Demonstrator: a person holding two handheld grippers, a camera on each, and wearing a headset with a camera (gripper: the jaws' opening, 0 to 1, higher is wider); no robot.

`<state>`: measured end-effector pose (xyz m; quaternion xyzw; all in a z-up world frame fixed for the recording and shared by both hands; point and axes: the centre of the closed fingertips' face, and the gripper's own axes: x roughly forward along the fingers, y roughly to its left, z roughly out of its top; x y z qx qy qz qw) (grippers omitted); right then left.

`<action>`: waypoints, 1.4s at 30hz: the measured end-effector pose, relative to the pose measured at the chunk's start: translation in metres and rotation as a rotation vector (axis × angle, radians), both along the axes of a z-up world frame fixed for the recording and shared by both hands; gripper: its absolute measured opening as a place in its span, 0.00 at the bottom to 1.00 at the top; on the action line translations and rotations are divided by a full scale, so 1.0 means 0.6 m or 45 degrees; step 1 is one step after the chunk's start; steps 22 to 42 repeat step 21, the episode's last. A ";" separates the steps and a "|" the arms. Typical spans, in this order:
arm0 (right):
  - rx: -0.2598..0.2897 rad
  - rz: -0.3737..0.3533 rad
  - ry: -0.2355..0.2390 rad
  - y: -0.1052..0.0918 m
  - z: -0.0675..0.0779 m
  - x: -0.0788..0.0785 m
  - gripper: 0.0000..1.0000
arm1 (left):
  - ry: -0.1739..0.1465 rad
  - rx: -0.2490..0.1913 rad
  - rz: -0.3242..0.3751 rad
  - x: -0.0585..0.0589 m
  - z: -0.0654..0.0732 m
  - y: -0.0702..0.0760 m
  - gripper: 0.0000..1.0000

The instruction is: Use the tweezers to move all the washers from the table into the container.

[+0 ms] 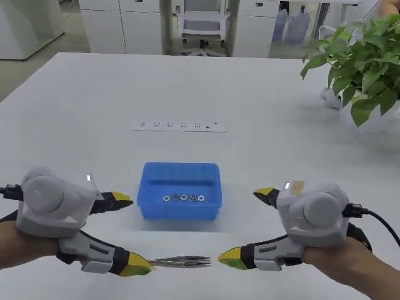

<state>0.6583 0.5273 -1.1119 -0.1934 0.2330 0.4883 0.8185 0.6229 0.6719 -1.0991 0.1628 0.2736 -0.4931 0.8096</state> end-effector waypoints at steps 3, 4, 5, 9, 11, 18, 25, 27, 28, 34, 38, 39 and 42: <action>0.002 -0.012 0.018 -0.015 -0.003 -0.010 1.00 | 0.003 -0.007 0.013 -0.005 0.001 0.003 0.99; 0.001 -0.014 0.021 -0.019 -0.004 -0.012 1.00 | 0.003 -0.008 0.013 -0.008 0.001 0.004 0.99; 0.002 -0.011 0.024 -0.024 -0.005 -0.016 1.00 | 0.008 -0.012 0.010 -0.012 0.000 0.005 0.99; 0.011 -0.035 0.033 -0.039 -0.007 -0.020 1.00 | 0.032 -0.015 0.009 -0.023 -0.003 0.008 1.00; 0.024 -0.043 0.035 -0.041 -0.006 -0.021 1.00 | 0.031 -0.020 0.017 -0.024 -0.003 0.010 1.00; 0.023 -0.044 0.041 -0.042 -0.009 -0.025 1.00 | 0.011 -0.022 0.033 -0.016 0.000 0.014 0.99; 0.024 -0.039 0.043 -0.039 -0.010 -0.028 1.00 | 0.004 -0.022 0.035 -0.013 0.002 0.015 0.99; 0.024 -0.039 0.043 -0.039 -0.010 -0.028 1.00 | 0.004 -0.022 0.035 -0.013 0.002 0.015 0.99; 0.024 -0.039 0.043 -0.039 -0.010 -0.028 1.00 | 0.004 -0.022 0.035 -0.013 0.002 0.015 0.99; 0.024 -0.039 0.043 -0.039 -0.010 -0.028 1.00 | 0.004 -0.022 0.035 -0.013 0.002 0.015 0.99; 0.024 -0.039 0.043 -0.039 -0.010 -0.028 1.00 | 0.004 -0.022 0.035 -0.013 0.002 0.015 0.99; 0.024 -0.039 0.043 -0.039 -0.010 -0.028 1.00 | 0.004 -0.022 0.035 -0.013 0.002 0.015 0.99; 0.024 -0.039 0.043 -0.039 -0.010 -0.028 1.00 | 0.004 -0.022 0.035 -0.013 0.002 0.015 0.99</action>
